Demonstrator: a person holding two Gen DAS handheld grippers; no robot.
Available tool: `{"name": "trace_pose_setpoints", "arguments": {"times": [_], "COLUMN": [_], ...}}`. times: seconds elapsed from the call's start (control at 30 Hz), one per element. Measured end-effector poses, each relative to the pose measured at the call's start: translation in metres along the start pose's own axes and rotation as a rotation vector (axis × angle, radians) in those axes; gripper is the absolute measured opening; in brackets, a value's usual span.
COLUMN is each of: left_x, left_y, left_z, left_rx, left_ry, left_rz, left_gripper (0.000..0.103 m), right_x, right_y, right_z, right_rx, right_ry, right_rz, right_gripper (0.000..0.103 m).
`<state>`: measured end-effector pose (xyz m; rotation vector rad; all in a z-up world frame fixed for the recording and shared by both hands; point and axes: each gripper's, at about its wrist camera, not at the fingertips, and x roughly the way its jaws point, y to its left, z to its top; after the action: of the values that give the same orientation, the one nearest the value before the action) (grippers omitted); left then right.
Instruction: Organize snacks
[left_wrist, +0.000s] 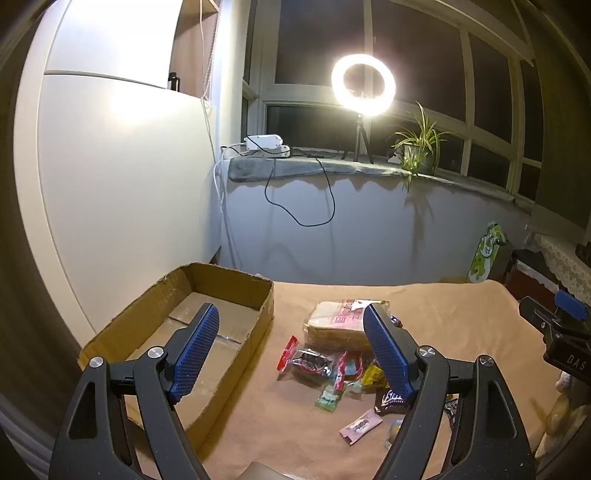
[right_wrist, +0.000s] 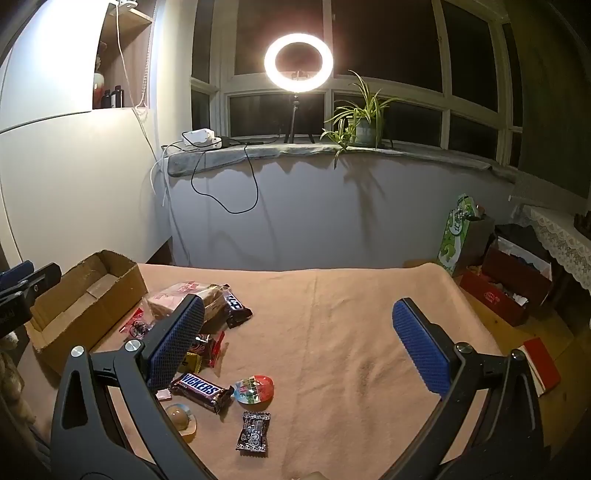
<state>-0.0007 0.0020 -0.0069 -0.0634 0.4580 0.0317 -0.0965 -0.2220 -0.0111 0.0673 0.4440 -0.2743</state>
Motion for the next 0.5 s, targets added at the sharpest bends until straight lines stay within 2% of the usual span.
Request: {"name": "trace_pose_setpoints", "arguments": {"times": [0.5], "left_x": [-0.0011], "left_y": [-0.0041], "left_z": [0.0016], "left_rx": [0.01], "left_ry": [-0.008], "left_rz": [-0.003], "left_gripper": [0.081], "right_x": [0.0004], "right_y": [0.0039], "right_z": [-0.0021], "right_rx": [-0.007], "right_ry": [-0.01], "right_rz": [0.006], "right_gripper": [0.103]}}
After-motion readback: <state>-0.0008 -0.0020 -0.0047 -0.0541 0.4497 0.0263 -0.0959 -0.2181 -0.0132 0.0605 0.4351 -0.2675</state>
